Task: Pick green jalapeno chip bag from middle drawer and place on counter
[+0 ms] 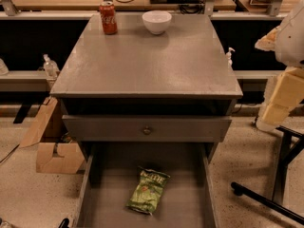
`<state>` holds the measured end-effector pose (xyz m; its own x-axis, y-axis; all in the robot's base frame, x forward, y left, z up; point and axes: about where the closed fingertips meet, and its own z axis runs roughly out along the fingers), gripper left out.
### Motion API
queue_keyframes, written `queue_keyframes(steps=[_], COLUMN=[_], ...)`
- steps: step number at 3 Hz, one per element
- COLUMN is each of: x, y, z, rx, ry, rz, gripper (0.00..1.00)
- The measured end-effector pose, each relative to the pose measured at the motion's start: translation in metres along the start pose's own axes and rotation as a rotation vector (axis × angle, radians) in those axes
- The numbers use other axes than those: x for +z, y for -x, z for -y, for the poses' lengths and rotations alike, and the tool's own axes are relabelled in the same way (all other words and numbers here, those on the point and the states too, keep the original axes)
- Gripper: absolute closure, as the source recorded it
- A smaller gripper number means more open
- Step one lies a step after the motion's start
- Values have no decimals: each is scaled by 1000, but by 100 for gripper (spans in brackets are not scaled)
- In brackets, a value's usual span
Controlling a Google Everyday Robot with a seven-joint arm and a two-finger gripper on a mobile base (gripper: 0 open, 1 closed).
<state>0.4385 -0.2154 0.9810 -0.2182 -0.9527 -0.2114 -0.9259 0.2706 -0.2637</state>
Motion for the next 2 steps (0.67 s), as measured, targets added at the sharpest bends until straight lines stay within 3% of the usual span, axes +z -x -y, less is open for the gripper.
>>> queue_keyframes(steps=[2], x=[17], y=[3], z=[-4], rx=[9], ry=[-15], rz=[37], gripper=[0])
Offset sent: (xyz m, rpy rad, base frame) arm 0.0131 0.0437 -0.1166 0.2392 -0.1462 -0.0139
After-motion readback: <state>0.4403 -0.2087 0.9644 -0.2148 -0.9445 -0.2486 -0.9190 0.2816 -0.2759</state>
